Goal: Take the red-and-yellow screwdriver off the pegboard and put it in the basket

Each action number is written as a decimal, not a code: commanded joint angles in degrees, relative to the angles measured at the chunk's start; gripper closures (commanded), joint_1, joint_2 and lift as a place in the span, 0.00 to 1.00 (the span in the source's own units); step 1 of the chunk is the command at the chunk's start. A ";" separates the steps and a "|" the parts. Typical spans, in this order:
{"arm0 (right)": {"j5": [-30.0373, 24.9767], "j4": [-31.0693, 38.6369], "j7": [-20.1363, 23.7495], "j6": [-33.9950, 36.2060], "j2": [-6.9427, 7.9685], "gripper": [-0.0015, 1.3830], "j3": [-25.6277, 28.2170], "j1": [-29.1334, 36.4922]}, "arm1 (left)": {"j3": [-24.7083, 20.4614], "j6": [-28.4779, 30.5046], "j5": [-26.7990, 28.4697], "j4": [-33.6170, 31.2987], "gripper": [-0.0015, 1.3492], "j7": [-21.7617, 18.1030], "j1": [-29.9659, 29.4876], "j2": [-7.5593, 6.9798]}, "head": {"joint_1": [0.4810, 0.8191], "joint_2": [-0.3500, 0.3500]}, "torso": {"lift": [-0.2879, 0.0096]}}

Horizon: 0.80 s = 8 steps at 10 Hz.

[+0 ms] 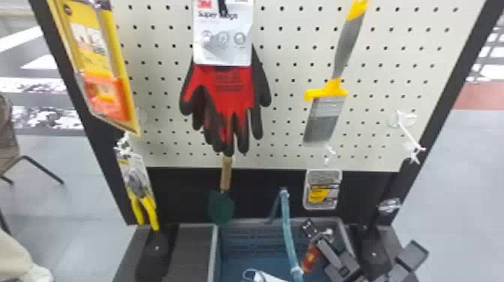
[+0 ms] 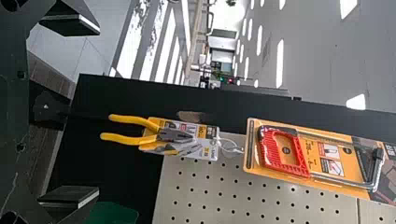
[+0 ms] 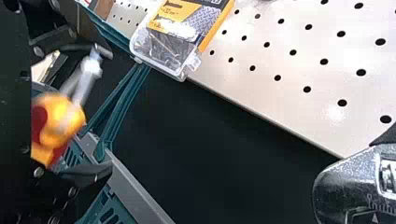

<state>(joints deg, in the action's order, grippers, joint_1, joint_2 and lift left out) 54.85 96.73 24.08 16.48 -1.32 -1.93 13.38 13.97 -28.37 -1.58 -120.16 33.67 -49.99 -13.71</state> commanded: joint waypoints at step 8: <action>-1.76 0.80 -0.09 -0.93 0.00 0.19 0.00 0.55 | 0.18 -0.02 0.00 -0.01 0.07 -0.01 0.37 -0.18 | 0.20 0.50 | 0.63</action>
<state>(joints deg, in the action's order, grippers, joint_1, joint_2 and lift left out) 53.63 97.27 23.99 15.64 -1.26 -1.93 13.89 14.15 -28.39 -1.57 -120.13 33.66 -49.59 -13.82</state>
